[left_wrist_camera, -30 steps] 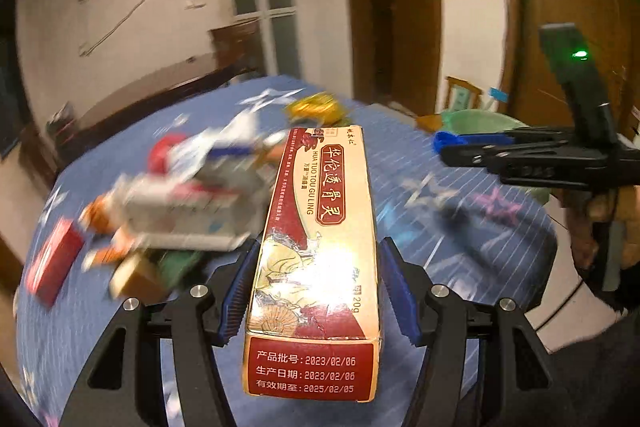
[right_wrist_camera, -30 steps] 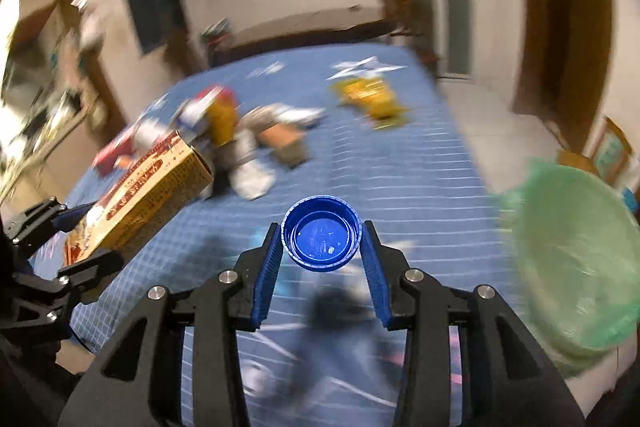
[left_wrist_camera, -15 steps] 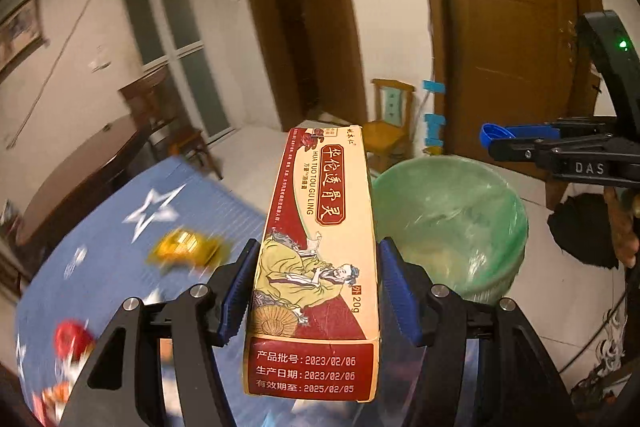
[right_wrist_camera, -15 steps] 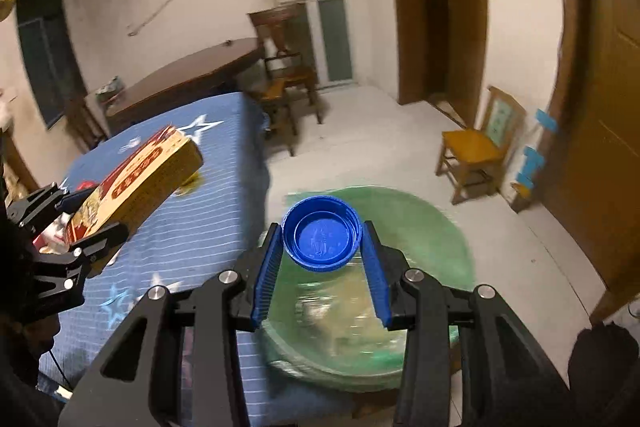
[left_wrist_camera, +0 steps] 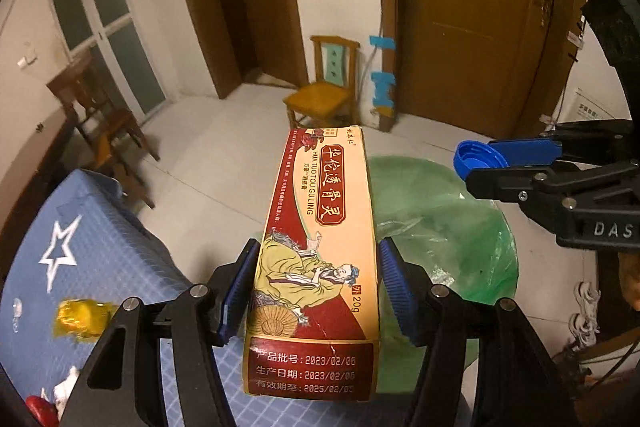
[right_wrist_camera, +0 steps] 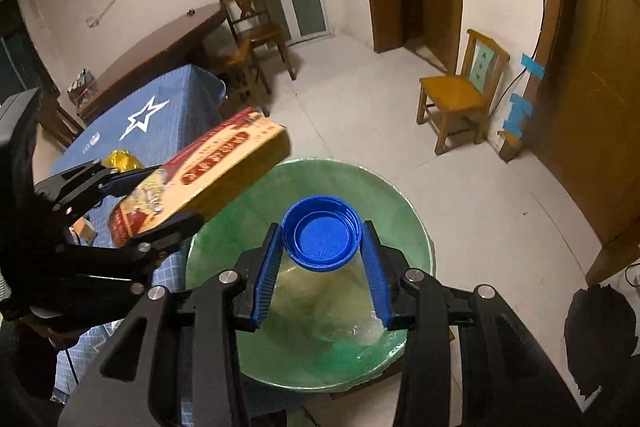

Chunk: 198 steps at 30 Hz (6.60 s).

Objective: Collect trash
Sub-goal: 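Carry both items over the green bin and open both tools to drop them, then grasp the orange paper carton with the left tool while the right tool grasps the white wipes packet, then carry both items to the green bin and open both tools to release them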

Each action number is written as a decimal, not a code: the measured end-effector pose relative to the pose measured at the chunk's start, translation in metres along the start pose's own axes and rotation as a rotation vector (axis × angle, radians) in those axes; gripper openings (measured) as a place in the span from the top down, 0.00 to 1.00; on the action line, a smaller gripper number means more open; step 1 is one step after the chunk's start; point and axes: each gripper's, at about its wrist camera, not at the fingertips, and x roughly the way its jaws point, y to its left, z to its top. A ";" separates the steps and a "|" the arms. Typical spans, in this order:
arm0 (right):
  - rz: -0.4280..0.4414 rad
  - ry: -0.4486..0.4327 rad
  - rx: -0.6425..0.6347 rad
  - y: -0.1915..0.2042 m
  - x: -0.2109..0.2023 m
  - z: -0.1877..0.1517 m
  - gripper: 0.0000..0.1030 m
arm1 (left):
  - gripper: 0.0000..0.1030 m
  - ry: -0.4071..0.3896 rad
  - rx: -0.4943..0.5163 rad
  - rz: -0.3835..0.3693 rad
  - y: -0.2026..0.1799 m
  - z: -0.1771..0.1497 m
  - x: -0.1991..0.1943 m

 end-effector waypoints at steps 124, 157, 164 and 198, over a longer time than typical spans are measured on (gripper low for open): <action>0.745 -0.310 -0.375 0.358 -0.039 -0.071 0.82 | 0.88 -0.346 -1.139 0.351 0.268 -0.392 -0.343; 0.460 -0.525 -0.203 0.234 -0.077 -0.071 0.82 | 0.88 -0.264 -0.563 0.625 0.124 -0.212 -0.247; 0.340 -0.576 -0.123 0.183 -0.090 -0.069 0.82 | 0.88 -0.270 -0.445 0.544 0.089 -0.160 -0.206; -0.085 -0.411 0.135 0.024 -0.060 -0.074 0.82 | 0.88 -0.124 -0.092 0.224 -0.015 -0.036 0.012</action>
